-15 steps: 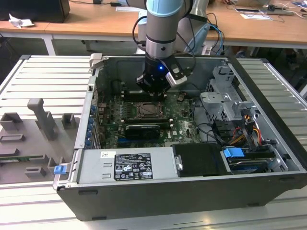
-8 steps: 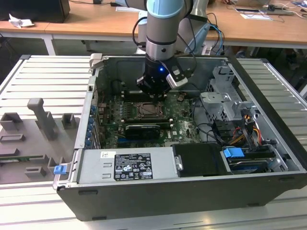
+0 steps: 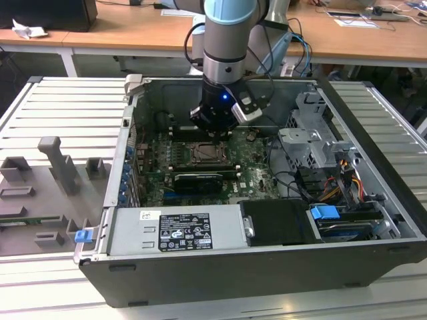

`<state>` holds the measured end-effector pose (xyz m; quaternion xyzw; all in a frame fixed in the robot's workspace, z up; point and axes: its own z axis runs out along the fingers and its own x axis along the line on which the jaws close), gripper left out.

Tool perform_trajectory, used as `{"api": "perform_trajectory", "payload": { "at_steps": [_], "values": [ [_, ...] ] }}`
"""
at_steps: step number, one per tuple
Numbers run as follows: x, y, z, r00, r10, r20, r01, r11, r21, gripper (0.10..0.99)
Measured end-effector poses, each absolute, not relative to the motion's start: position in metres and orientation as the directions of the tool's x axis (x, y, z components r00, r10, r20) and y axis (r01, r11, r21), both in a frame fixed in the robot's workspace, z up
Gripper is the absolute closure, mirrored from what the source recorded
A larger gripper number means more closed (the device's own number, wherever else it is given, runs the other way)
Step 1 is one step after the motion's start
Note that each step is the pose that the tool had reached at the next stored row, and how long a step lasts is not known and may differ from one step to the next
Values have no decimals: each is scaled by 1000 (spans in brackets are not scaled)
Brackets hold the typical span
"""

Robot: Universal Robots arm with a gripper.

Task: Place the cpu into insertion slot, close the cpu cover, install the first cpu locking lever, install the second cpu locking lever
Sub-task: 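Install the second cpu locking lever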

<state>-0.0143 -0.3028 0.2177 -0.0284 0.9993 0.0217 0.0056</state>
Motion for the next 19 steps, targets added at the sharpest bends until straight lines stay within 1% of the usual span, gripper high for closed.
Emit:
{"api": "perform_trajectory", "payload": {
  "at_steps": [7,10,15,19],
  "values": [
    [-14,-303,240,-998,-57,-12,-57,997,43,980],
    [-14,-305,242,-998,-57,-12,-57,997,43,980],
    [-14,-324,241,-998,-57,-12,-57,997,43,980],
    [-14,-331,241,-998,-57,-12,-57,997,43,980]
  ]
}}
